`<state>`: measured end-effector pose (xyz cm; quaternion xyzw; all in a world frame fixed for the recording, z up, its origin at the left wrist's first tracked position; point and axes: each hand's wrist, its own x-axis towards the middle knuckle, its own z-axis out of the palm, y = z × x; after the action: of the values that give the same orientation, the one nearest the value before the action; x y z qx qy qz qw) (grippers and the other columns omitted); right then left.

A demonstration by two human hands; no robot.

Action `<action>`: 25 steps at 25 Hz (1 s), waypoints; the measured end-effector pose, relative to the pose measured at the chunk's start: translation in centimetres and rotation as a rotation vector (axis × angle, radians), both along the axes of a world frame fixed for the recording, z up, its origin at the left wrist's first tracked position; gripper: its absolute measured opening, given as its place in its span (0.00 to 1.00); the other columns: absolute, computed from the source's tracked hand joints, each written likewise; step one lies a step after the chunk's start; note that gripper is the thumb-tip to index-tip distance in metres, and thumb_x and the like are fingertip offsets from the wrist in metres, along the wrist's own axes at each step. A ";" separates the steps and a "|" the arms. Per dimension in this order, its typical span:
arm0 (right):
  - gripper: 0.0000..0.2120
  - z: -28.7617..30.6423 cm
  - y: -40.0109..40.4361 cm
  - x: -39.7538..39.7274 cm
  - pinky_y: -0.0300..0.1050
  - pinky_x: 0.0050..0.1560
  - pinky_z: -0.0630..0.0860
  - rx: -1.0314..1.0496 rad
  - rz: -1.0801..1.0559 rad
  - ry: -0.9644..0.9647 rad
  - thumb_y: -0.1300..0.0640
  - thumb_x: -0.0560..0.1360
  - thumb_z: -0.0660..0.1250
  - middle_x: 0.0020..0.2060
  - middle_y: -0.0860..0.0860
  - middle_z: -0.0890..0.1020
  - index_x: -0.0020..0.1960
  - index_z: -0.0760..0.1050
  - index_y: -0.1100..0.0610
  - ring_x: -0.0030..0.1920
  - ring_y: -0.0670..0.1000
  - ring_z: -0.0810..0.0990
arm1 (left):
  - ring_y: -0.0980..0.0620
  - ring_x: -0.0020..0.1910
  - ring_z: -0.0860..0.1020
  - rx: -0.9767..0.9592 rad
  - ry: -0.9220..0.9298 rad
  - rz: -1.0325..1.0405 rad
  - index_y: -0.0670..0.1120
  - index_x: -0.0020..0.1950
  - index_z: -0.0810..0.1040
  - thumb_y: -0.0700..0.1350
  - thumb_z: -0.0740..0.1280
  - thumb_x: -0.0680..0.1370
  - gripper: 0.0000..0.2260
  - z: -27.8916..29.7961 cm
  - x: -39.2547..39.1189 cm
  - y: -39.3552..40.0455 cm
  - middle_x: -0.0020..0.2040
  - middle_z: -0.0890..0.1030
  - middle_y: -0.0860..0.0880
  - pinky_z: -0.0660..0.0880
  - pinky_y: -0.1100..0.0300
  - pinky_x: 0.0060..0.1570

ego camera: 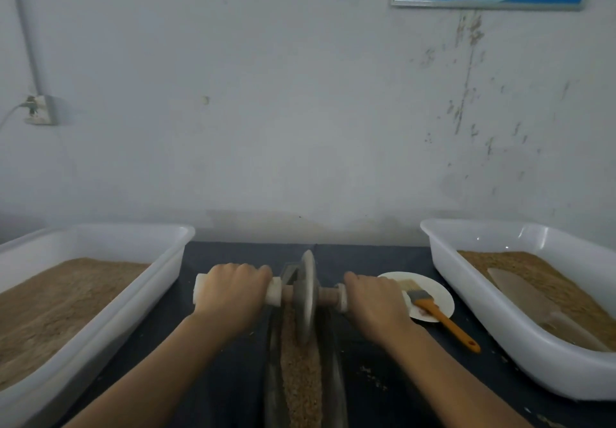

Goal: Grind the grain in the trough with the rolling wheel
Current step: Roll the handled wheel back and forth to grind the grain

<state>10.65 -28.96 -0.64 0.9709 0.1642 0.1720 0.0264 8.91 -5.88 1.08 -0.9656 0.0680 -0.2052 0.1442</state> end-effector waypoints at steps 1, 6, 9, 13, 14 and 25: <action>0.09 0.1 0.0 0.2 0.49 0.47 0.76 0.003 0.005 -0.007 0.49 0.76 0.63 0.49 0.49 0.81 0.53 0.68 0.51 0.46 0.52 0.80 | 0.52 0.40 0.76 0.005 -0.010 -0.007 0.54 0.48 0.67 0.52 0.67 0.73 0.10 0.1 -0.2 -0.1 0.45 0.78 0.55 0.63 0.58 0.36; 0.11 -0.3 -1.7 -6.8 0.48 0.40 0.73 -0.130 0.130 0.056 0.50 0.71 0.67 0.45 0.49 0.80 0.51 0.70 0.50 0.43 0.51 0.79 | 0.57 0.37 0.76 -0.101 0.037 -0.188 0.56 0.47 0.71 0.57 0.72 0.66 0.15 -1.6 -7.8 0.7 0.39 0.76 0.56 0.66 0.62 0.37; 0.15 1.5 -1.5 -9.8 0.47 0.31 0.70 -0.178 0.163 0.033 0.51 0.63 0.74 0.39 0.52 0.79 0.45 0.74 0.53 0.36 0.53 0.79 | 0.61 0.23 0.73 -0.172 0.013 -0.329 0.58 0.36 0.74 0.66 0.67 0.56 0.16 -1.7 -11.6 1.9 0.26 0.71 0.58 0.66 0.67 0.26; 0.12 0.6 -1.3 -6.4 0.50 0.49 0.71 -0.172 0.055 0.231 0.52 0.75 0.64 0.54 0.50 0.78 0.56 0.66 0.50 0.51 0.53 0.77 | 0.56 0.44 0.77 -0.073 0.108 -0.152 0.58 0.48 0.64 0.58 0.65 0.72 0.11 -1.4 -8.9 1.1 0.44 0.76 0.57 0.63 0.59 0.39; 0.11 0.1 -1.0 -4.9 0.49 0.48 0.73 -0.126 0.050 0.158 0.52 0.74 0.65 0.52 0.49 0.79 0.54 0.67 0.49 0.49 0.52 0.78 | 0.55 0.46 0.77 -0.078 0.060 -0.116 0.58 0.49 0.63 0.55 0.64 0.74 0.11 -1.4 -7.1 0.8 0.47 0.76 0.56 0.63 0.59 0.40; 0.13 -0.1 -1.4 -7.0 0.49 0.41 0.74 -0.169 0.136 0.033 0.52 0.70 0.69 0.46 0.51 0.80 0.52 0.70 0.52 0.43 0.53 0.79 | 0.56 0.50 0.75 -0.169 0.080 -0.112 0.57 0.53 0.65 0.55 0.63 0.76 0.10 -2.5 -7.6 0.4 0.47 0.73 0.57 0.65 0.61 0.46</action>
<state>3.63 -30.39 -0.71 0.9545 0.2443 0.1428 0.0939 1.29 -5.44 -1.38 -0.9765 0.1101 -0.1792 0.0477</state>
